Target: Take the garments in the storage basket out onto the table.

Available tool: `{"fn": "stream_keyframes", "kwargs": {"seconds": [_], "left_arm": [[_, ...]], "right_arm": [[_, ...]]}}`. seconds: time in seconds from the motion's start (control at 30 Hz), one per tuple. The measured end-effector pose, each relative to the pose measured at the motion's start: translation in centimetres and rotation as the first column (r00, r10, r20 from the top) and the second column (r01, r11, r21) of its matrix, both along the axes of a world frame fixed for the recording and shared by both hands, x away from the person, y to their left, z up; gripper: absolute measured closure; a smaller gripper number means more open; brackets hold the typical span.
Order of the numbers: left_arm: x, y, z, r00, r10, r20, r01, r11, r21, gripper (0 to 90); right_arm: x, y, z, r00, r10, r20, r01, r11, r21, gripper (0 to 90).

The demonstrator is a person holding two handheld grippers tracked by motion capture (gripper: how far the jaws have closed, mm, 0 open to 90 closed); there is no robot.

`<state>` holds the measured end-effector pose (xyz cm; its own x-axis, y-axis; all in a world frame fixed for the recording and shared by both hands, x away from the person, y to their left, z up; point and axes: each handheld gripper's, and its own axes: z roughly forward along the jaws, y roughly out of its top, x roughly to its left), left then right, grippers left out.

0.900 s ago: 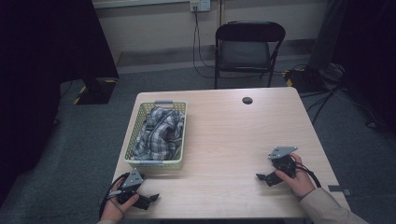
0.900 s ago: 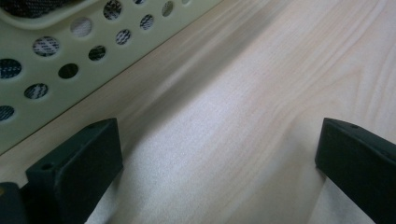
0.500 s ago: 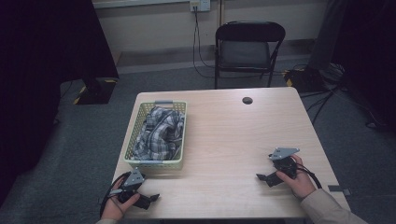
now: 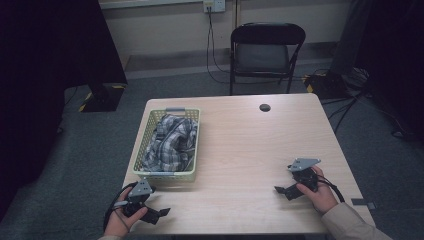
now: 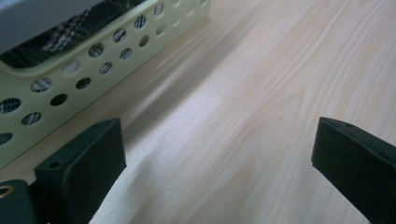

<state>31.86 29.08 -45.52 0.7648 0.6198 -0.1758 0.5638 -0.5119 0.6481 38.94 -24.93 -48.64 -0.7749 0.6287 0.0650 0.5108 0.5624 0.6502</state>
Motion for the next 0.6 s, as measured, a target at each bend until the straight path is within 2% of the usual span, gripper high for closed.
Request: {"fn": "stream_keyframes", "kwargs": {"seconds": [0.17, 0.43, 0.6], "left_arm": [[-0.1, -0.5, 0.3, 0.9999, -0.012, -0.010, 0.012, 0.9999, 0.001, 2.4], [0.0, -1.0, 1.6, 0.9996, 0.001, -0.027, -0.002, 0.9997, -0.024, 3.0], [0.0, -1.0, 2.3, 0.9999, 0.000, -0.017, 0.000, 0.9995, -0.031, 3.4]], "right_arm": [[0.0, 0.0, 0.0, 1.0000, 0.000, 0.000, 0.000, 1.0000, 0.000, 0.0], [0.0, 0.0, 0.0, 1.0000, 0.000, 0.000, 0.000, 1.0000, 0.000, 0.0], [0.0, 0.0, 0.0, 1.0000, 0.000, 0.000, 0.000, 1.0000, 0.000, 0.0]]}}
